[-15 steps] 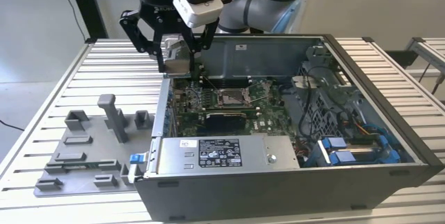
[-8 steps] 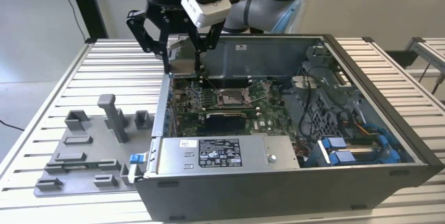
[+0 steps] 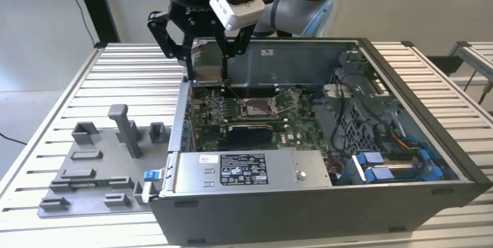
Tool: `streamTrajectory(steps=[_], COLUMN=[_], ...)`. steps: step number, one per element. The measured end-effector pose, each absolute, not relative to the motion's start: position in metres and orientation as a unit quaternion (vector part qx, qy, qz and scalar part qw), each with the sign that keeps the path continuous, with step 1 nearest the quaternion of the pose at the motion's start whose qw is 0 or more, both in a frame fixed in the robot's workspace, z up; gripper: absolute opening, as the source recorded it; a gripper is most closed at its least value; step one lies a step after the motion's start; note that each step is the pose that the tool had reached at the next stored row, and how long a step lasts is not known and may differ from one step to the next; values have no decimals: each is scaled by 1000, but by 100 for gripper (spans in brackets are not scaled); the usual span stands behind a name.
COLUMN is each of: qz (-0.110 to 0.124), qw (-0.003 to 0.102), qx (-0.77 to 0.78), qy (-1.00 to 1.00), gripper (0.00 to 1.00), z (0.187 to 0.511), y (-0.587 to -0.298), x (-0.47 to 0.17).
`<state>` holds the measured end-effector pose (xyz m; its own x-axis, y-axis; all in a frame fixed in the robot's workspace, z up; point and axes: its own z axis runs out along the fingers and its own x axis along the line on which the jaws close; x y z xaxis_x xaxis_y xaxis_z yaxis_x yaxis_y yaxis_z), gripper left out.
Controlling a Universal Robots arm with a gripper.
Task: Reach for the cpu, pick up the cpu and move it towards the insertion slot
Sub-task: 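Pick up the cpu and move it towards the insertion slot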
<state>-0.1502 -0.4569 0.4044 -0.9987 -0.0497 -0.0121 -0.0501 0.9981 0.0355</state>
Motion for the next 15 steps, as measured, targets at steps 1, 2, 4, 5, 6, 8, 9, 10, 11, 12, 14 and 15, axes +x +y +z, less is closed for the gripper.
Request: streamTrajectory(steps=[1,2,4,5,6,8,9,10,11,12,14,15], qz=[18,18,18,18,18,18,18,18,18,18,18,18], qw=[6,6,6,6,6,6,6,6,6,6,6,6], qx=[-25,-25,-25,-25,-25,-25,-25,-25,-25,-25,-25,-25], qy=[1000,1000,1000,1000,1000,1000,1000,1000,1000,1000,1000,1000], gripper=[0,0,0,0,0,0,0,0,0,0,0,0], z=[404,404,404,404,404,404,404,404,404,404,404,404], y=[-457,-457,-457,-457,-457,-457,-457,-457,-457,-457,-457,-457], x=[-149,-148,-146,-145,-144,-141,-141,-140,-139,-138,-135,-135])
